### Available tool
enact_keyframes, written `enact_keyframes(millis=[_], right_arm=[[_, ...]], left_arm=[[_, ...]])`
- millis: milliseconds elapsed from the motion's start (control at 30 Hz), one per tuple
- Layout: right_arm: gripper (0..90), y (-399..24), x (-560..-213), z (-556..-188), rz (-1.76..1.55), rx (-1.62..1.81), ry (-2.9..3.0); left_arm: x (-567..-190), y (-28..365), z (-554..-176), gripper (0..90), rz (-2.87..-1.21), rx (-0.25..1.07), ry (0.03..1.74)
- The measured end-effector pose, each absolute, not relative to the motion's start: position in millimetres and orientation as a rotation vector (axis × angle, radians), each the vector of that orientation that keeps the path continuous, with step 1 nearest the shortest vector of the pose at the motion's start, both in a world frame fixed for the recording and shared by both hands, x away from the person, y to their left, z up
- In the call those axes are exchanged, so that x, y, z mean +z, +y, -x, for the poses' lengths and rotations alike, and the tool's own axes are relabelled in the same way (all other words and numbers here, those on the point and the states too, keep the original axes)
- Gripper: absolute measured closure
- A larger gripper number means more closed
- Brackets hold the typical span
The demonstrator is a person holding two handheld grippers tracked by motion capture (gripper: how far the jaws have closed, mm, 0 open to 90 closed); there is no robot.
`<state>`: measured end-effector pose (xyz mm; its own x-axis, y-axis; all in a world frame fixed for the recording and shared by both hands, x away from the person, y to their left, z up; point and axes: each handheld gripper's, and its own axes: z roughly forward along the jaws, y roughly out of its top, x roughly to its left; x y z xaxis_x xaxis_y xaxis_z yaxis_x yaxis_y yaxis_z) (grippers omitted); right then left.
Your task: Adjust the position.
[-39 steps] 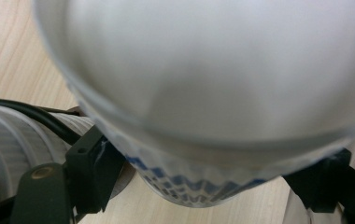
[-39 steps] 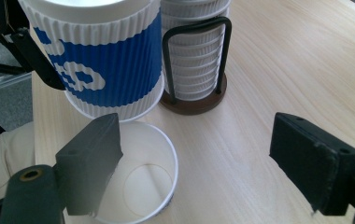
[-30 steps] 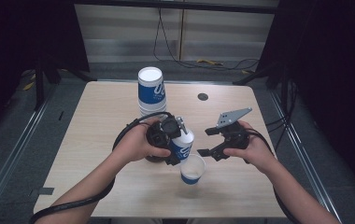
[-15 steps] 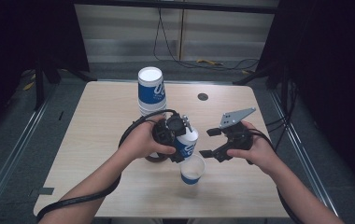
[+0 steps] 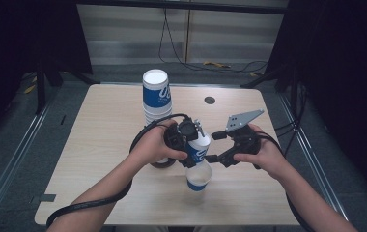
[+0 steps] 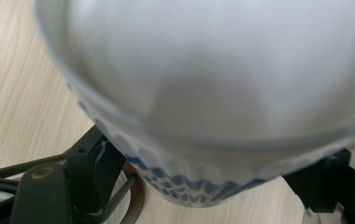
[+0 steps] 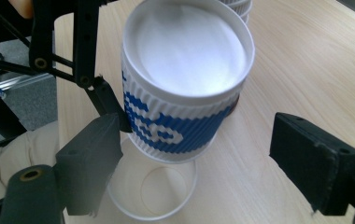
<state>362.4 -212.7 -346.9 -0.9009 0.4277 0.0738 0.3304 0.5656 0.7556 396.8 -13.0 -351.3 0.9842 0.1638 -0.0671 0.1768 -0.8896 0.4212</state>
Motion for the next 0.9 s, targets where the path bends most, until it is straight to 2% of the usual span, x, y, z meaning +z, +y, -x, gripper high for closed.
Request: enact_keyframes(millis=[433, 600, 900], right_arm=[[16.7, -194, -345, -367, -0.619, 1.273, 2.692], [25.8, -192, -345, -369, -0.607, 1.296, 2.702], [26.7, -193, -346, -369, -0.591, 1.318, 2.68]], left_arm=[[-350, -18, -392, 21.5, -2.69, -0.01, 0.183], [-350, -17, -391, 21.3, -2.684, -0.001, 0.193], [-352, -13, -394, 20.1, -2.647, -0.022, 0.22]])
